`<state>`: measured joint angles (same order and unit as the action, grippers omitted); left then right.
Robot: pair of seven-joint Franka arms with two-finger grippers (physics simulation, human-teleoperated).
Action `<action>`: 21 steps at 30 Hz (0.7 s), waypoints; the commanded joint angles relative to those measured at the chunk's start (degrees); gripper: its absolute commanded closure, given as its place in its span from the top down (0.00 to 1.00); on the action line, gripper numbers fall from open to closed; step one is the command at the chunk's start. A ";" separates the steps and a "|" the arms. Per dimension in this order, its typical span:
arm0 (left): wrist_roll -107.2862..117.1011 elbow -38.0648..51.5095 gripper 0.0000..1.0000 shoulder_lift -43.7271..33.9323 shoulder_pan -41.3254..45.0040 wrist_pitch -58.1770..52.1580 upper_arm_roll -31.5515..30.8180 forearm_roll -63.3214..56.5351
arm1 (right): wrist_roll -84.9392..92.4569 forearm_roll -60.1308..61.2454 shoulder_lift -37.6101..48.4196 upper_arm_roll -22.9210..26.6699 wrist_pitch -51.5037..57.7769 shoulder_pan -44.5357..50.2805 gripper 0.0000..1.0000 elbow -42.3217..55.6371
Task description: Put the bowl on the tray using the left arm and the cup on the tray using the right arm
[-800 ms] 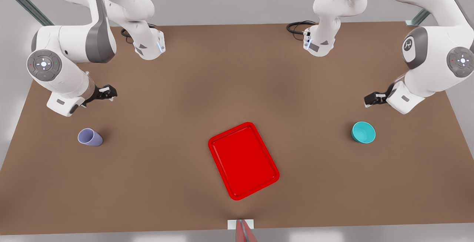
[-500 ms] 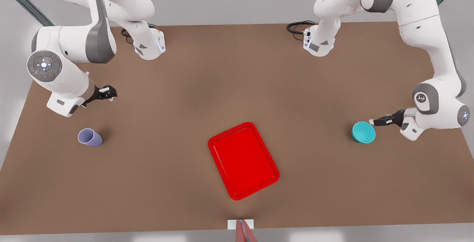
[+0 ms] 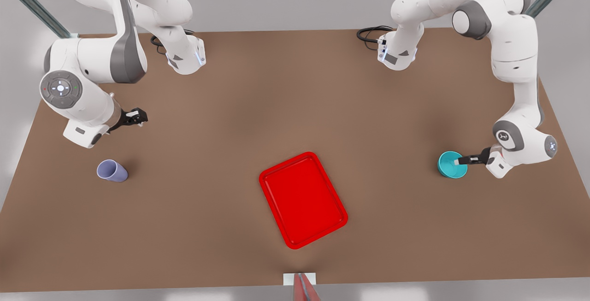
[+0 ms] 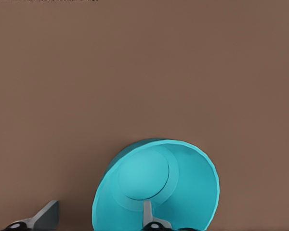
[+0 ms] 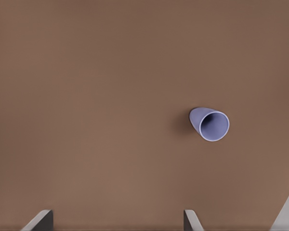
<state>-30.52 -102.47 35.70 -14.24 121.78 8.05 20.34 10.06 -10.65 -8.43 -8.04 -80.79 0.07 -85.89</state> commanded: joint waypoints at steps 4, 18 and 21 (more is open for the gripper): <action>-16.86 -0.98 0.52 0.07 0.09 2.15 -0.05 0.14 | -0.22 0.02 0.08 -0.04 0.19 0.02 1.00 -0.68; -4.03 -0.89 0.21 -3.71 3.25 0.57 -0.67 -0.30 | -0.22 0.02 0.00 0.04 0.10 0.02 1.00 -0.68; 14.67 0.86 0.21 -7.58 12.03 -2.59 -0.67 -0.48 | 0.66 -0.16 -0.18 0.31 0.01 -0.24 1.00 -0.59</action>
<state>-35.88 -101.84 29.09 -4.06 122.11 7.43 19.71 10.01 -10.74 -8.59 -7.52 -80.73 0.19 -86.55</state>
